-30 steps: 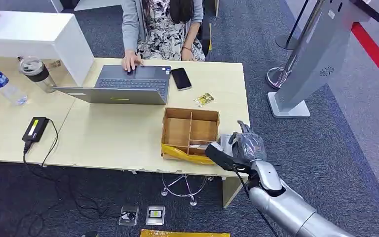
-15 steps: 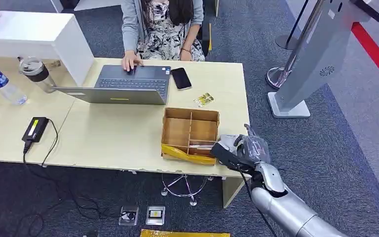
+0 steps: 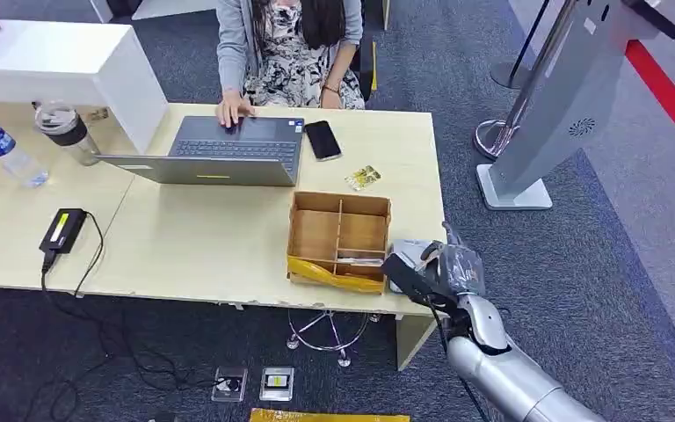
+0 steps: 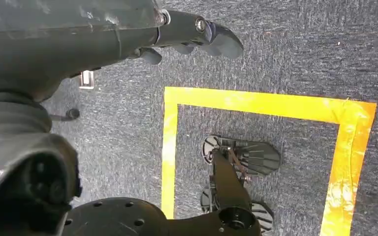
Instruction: Pass the card to the sensor for recognition and then transmit it.
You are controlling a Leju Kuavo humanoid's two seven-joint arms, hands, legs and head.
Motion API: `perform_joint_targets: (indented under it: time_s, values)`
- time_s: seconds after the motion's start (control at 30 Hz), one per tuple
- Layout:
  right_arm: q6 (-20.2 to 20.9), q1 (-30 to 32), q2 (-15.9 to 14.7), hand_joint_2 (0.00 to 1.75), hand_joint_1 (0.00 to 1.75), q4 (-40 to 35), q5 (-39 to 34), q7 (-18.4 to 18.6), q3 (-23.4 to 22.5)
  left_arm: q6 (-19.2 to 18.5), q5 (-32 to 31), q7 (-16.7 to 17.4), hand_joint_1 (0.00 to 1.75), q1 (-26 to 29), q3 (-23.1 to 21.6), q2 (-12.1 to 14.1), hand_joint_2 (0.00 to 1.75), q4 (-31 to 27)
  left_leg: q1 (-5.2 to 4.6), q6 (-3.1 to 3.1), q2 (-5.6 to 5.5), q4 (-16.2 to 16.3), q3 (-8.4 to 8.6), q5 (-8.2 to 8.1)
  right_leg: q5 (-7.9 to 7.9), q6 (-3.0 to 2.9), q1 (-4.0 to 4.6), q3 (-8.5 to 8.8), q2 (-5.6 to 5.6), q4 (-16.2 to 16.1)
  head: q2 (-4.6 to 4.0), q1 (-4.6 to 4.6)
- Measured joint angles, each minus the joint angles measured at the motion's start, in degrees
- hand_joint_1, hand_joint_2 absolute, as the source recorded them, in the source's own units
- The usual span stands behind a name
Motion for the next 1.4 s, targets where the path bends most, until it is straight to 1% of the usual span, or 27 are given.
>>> perform_joint_targets:
  time_s: [0.4,0.63,0.77,0.83,0.93,1.07,1.17,1.3,1.4]
  values:
    - [-1.3,0.0,0.4,1.75,1.75,3.3,0.6,-0.2,-0.4,0.2,-0.4,0.0,0.0,-0.1,0.0,0.0,0.0,0.0,0.0,0.0,0.01,0.0,0.04,0.0,0.03,-0.02,0.0,0.03,0.0,0.0,0.0,0.02]
    - [-1.2,-0.3,0.4,1.75,1.75,3.1,1.2,1.7,-1.0,-0.2,-0.4,0.0,0.0,-0.1,0.0,0.0,0.0,0.0,0.0,0.0,0.01,0.0,0.05,0.01,0.04,0.0,0.0,0.06,-0.01,0.0,0.0,0.02]
    - [-0.7,-0.8,-0.6,1.75,1.75,1.0,-0.3,2.8,-2.7,-0.4,-0.4,0.0,0.0,-0.1,0.0,0.0,0.0,0.0,-0.03,0.01,0.01,0.0,0.02,0.01,0.07,0.03,-0.03,0.04,-0.01,0.0,0.0,0.02]
    - [0.0,-1.5,-1.2,1.75,1.75,-0.4,-0.3,3.5,-3.7,-0.6,-0.6,0.0,0.0,-0.1,0.0,0.0,0.0,0.0,-0.03,0.01,0.05,0.0,0.03,0.01,0.09,0.03,-0.03,0.03,0.01,0.0,0.0,0.02]
    - [1.1,-2.8,-2.3,1.75,1.75,-3.3,1.7,5.3,-4.8,-0.9,-1.3,-0.1,0.0,-0.3,0.0,-0.1,0.0,0.0,-0.03,0.01,0.09,0.1,0.03,0.01,0.11,0.02,-0.03,0.01,0.05,0.0,0.0,0.02]
    - [4.5,-5.3,-3.8,1.75,1.75,-8.3,5.8,8.5,-6.0,-1.6,-2.5,-0.1,0.0,-0.7,0.0,-0.1,0.0,0.0,-0.03,0.01,0.08,0.1,0.03,0.02,0.11,0.02,-0.03,0.0,0.06,0.0,0.0,0.02]
    - [7.1,-7.4,-4.5,1.75,1.75,-12.0,7.8,9.9,-6.3,-2.1,-3.2,-0.1,0.0,-1.1,0.0,-0.2,0.0,0.0,-0.02,0.01,0.09,0.1,0.03,0.02,0.12,0.0,-0.03,0.01,0.07,0.0,0.0,0.02]
    - [9.7,-9.6,-4.6,1.75,1.75,-15.6,9.6,10.5,-6.2,-2.8,-4.2,0.4,0.0,-1.8,0.0,-0.3,0.0,0.0,-0.02,0.01,0.09,0.1,0.02,0.02,0.12,0.0,-0.02,0.01,0.07,0.0,0.0,0.02]
    - [10.9,-10.8,-4.2,1.75,1.75,-17.0,10.6,10.4,-5.8,-3.4,-4.9,1.1,0.0,-2.4,0.0,-0.3,0.0,0.0,-0.02,0.01,0.08,0.1,-0.01,0.02,0.12,0.0,-0.02,0.02,0.06,0.0,0.0,0.02]
